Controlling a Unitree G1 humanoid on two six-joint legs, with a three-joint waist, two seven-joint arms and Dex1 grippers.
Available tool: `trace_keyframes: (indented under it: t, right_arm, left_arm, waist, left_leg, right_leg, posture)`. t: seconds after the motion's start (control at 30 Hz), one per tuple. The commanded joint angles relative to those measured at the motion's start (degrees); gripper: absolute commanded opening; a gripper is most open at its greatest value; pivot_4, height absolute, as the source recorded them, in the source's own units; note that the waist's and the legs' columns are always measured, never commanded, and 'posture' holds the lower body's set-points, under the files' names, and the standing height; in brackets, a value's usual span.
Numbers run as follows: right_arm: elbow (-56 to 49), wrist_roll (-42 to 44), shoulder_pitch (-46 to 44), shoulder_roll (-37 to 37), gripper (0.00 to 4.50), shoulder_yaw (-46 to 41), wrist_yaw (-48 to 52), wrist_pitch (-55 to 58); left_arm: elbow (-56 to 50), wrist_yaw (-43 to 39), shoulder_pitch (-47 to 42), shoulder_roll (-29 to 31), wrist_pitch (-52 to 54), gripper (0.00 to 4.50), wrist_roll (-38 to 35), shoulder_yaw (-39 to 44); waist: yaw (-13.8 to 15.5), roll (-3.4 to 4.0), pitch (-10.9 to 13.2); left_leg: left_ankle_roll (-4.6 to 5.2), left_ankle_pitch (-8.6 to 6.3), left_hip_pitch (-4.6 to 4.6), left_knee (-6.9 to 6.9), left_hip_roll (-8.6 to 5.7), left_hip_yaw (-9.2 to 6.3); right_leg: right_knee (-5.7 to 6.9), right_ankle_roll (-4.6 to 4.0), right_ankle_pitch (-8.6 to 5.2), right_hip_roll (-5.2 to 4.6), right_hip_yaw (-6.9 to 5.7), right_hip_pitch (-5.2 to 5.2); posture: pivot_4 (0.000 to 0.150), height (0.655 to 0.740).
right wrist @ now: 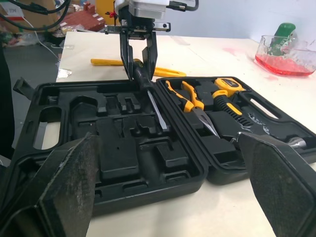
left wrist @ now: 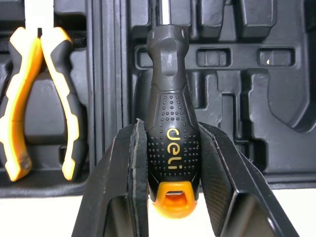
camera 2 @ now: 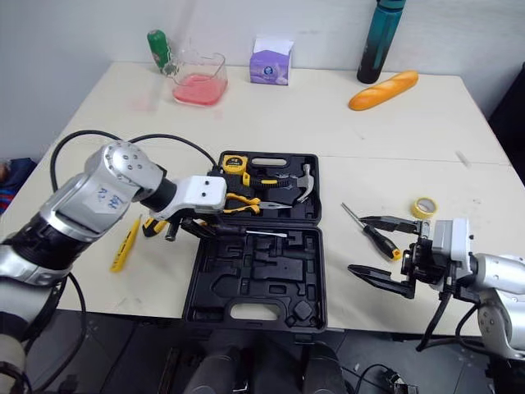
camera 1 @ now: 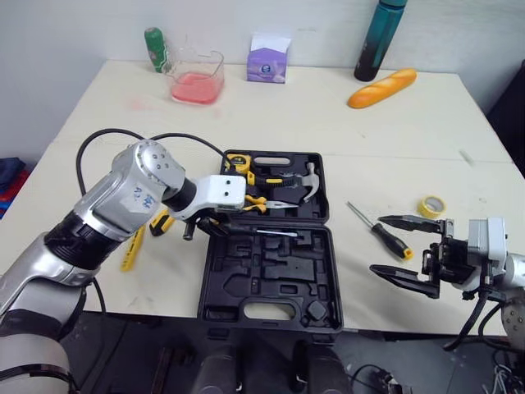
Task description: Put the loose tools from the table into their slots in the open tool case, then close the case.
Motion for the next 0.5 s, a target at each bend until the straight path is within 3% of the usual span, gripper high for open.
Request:
trace_keyframes:
  t: [0.03,0.5]
  right_arm:
    - [-4.23,1.05,1.36,0.16,4.50,-1.93,-1.68,-0.05]
    - [-7.48,1.07,2.49,-0.08,4.50,-1.52,-5.11,1.04]
  left_arm:
    - [1.89,-0.03,-1.96,-2.13,-0.80,0.98,2.30,-0.65]
    - [4.33,-1.92,-2.09,-5.31,-1.61,0.98,5.76,-0.58]
  waist:
    - [0.02,-0.01,0.00]
    - [-0.06,-0.02,0.01]
  left_leg:
    - [0.01,-0.01,0.00,0.02,0.00,-0.01]
    - [0.06,-0.05,0.00,0.10,0.02,0.00]
  right_leg:
    - [0.01,0.00,0.00,-0.01,-0.01,0.02]
    - [0.07,0.00,0.00,-0.03,0.01,0.01]
  posture:
    - [0.150,0.7400]
    - [0.150,0.7400]
